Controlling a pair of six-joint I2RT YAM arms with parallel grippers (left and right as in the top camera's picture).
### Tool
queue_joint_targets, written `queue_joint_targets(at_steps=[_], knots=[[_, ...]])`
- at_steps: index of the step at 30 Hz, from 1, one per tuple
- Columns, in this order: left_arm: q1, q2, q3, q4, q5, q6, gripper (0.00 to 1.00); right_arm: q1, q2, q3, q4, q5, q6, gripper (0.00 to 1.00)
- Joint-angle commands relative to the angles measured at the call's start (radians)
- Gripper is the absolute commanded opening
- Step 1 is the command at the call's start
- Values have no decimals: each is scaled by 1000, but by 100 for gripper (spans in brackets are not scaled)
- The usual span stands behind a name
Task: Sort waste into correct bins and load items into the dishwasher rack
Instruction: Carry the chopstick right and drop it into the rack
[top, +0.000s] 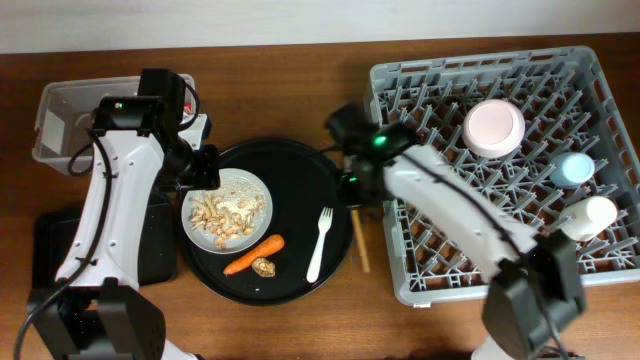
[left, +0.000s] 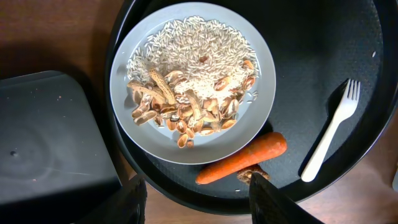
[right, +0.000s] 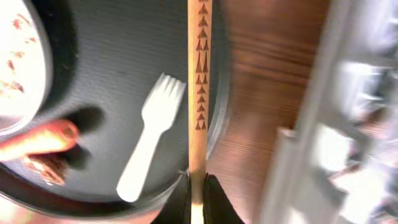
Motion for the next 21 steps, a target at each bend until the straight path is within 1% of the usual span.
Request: queue_joint_targets(at_steps=[1,3,6,8,13,15,16,21], knots=[[-4,2,0,0,3,-10,53,-102,-73,10,-64,17,-182,6],[-4,2,0,0,3,-10,53,-156,-74,10,-104,17,-249,6],[-4,2,0,-1,3,-10,52,-222,-64,7,-132,29,-284,6],[-4,2,0,-1,3,-10,53,-238,-60,5,-131,37,-312,6],[-4,2,0,-1,3,-10,53,-243,-49,-13,-118,69,-313,7],[-4,2,0,-1,3,-10,53,-242,-49,-28,-107,69,-313,34],[-4,2,0,-1,3,-10,53,-243,-49,-40,-97,69,-313,41],[-4,2,0,-2,3,-10,53,-242,-49,-42,-81,69,-304,42]])
